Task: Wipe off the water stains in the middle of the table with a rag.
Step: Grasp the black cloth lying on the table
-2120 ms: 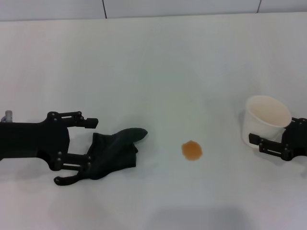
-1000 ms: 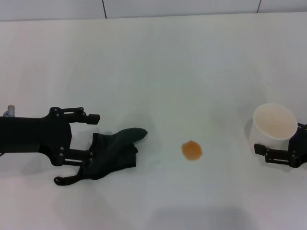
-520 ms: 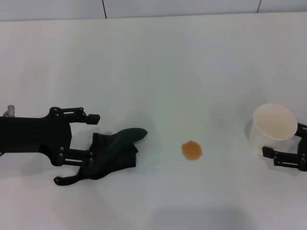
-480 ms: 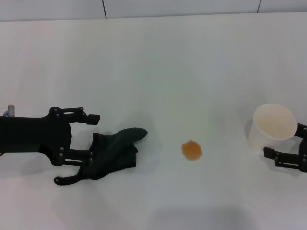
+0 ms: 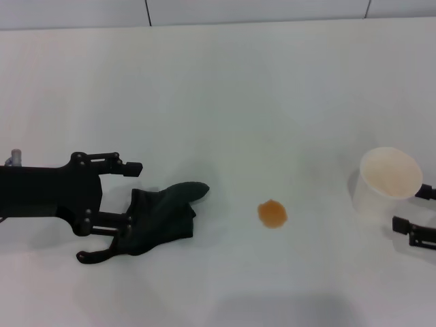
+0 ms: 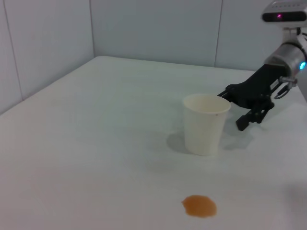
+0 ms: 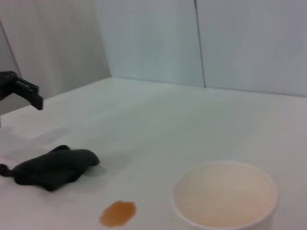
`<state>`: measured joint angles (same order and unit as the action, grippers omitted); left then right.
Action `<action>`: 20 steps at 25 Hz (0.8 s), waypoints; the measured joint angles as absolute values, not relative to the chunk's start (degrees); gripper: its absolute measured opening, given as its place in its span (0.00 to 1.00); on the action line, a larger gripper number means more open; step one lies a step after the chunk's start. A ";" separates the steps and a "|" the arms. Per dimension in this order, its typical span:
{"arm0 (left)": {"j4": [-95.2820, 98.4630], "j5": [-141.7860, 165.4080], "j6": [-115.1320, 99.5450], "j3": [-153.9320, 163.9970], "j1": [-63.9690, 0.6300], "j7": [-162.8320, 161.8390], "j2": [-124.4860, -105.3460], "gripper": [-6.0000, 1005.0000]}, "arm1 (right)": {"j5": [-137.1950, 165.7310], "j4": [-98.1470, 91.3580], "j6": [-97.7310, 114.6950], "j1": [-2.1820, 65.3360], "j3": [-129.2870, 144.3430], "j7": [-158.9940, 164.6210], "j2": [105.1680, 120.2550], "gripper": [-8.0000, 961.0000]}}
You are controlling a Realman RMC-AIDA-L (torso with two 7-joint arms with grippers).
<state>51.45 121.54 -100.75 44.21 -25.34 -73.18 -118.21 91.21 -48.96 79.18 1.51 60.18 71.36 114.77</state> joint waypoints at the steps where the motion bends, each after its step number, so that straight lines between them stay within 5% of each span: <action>1: 51.45 121.54 -100.75 44.20 -25.27 -73.17 -118.21 0.82 | 91.22 -49.77 79.72 0.91 60.16 71.36 114.88 0.90; 13: 51.47 121.52 -100.71 44.03 -25.38 -73.12 -118.21 0.82 | 90.97 -60.79 86.30 -6.45 57.90 74.07 115.32 0.89; 20: 51.48 121.21 -99.74 43.97 -25.40 -72.98 -118.21 0.82 | 86.63 -63.84 98.49 -5.09 47.97 74.37 115.37 0.89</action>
<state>51.48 121.21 -99.74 43.97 -25.40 -72.98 -118.21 86.63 -63.84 98.49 -5.09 47.97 74.37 115.37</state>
